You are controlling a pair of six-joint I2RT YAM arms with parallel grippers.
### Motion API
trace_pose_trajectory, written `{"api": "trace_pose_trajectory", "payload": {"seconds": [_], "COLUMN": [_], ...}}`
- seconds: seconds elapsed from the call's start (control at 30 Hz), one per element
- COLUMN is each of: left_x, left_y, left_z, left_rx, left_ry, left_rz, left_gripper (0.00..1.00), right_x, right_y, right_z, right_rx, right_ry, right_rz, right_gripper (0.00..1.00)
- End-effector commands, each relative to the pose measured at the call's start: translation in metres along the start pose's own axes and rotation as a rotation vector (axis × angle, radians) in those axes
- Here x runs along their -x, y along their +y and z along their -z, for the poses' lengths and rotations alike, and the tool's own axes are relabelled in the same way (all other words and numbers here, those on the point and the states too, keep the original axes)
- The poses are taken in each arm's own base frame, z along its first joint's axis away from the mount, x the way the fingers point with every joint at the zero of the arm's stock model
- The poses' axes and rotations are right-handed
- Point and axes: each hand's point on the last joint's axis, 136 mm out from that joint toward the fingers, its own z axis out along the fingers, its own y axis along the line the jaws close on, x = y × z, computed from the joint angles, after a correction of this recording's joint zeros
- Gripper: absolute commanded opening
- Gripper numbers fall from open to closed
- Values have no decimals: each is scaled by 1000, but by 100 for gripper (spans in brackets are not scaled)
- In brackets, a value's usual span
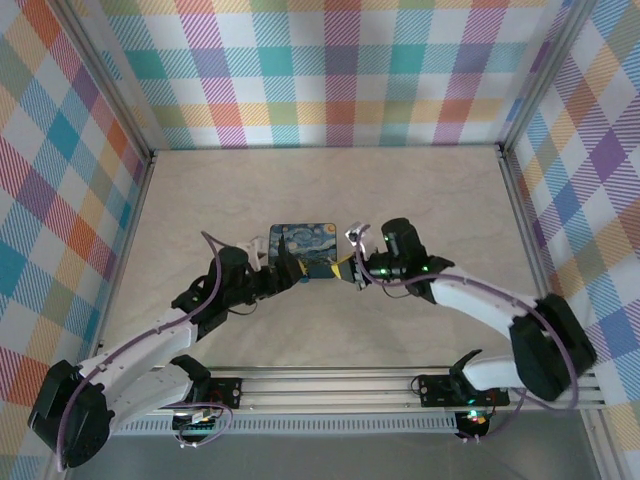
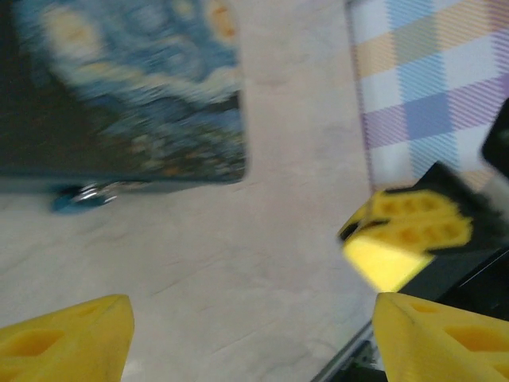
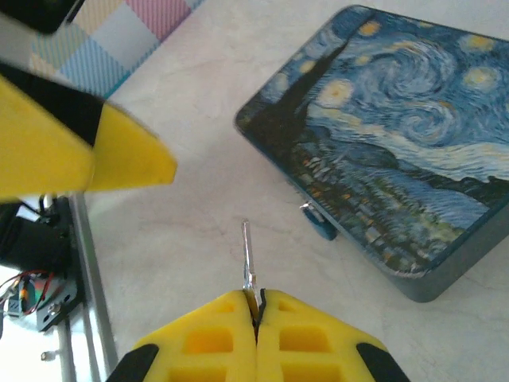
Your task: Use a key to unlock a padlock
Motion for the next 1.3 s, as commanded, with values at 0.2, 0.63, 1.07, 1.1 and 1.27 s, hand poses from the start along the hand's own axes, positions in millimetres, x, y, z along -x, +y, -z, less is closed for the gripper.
{"api": "trace_pose_trajectory", "payload": {"seconds": [0.2, 0.63, 1.07, 1.1, 1.27], "left_x": [12, 14, 53, 55, 54], "left_y": [28, 50, 42, 41, 41], "left_z": [-2, -17, -62, -64, -65], "left_rx": [13, 95, 60, 55, 46], "left_ry": [-27, -19, -14, -13, -13], "left_rz": [61, -94, -141, -144, -155], "left_gripper": [83, 86, 86, 86, 86], "right_x": [38, -5, -50, -50, -44], "right_y": [-25, -72, -74, -74, -74], "right_z": [-48, -66, -54, -53, -53], "right_rx": [90, -88, -129, -133, -141], "right_ry": [-3, 147, 197, 197, 179], "right_rz": [-27, -183, -289, -292, -297], "right_gripper": [0, 0, 0, 0, 0]}}
